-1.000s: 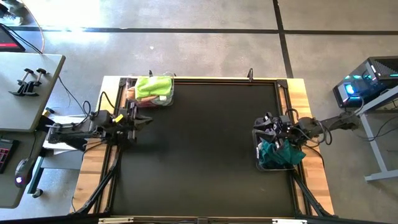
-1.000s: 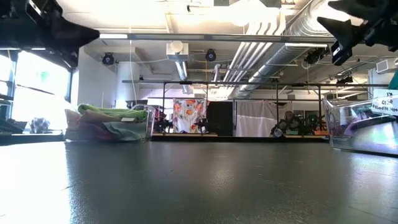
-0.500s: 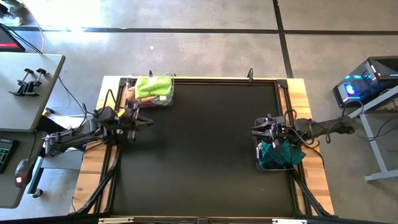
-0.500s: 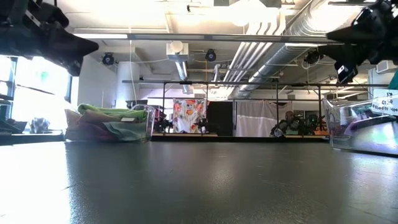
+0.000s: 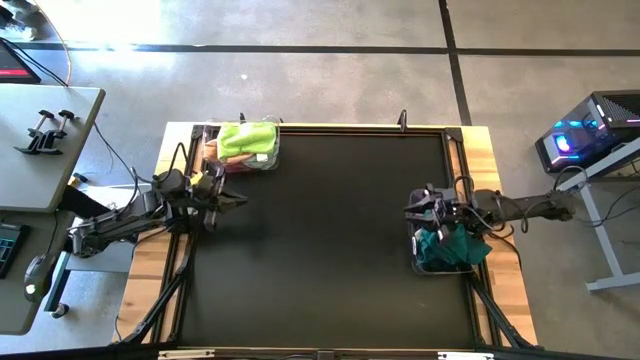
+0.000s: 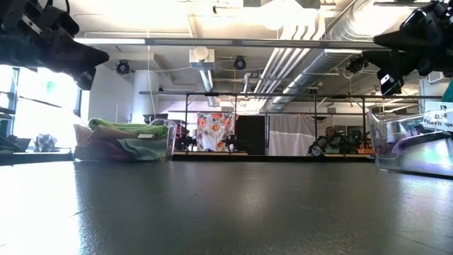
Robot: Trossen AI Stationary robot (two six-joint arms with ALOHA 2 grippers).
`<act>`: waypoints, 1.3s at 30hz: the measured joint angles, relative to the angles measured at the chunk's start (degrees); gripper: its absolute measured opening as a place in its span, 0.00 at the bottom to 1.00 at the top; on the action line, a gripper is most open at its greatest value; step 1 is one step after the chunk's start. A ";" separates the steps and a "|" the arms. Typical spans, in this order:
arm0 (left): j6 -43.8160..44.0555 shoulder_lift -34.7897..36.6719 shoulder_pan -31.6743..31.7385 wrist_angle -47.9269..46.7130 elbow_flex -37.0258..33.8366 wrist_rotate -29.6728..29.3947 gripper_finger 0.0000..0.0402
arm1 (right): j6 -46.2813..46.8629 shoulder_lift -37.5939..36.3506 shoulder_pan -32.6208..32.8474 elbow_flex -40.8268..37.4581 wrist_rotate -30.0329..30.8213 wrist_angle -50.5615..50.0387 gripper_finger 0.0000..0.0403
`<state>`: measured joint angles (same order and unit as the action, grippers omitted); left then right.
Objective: Sort towels by color in basket
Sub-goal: Return to Home Position
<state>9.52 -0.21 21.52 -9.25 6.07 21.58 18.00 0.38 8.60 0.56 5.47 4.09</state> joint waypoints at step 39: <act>-5.18 0.02 -0.68 3.89 -2.49 8.66 0.00 | -10.32 14.22 0.05 0.00 -0.04 5.58 0.02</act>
<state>4.34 -0.19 20.84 -5.36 3.57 30.24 7.69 14.61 8.65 0.56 5.43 9.67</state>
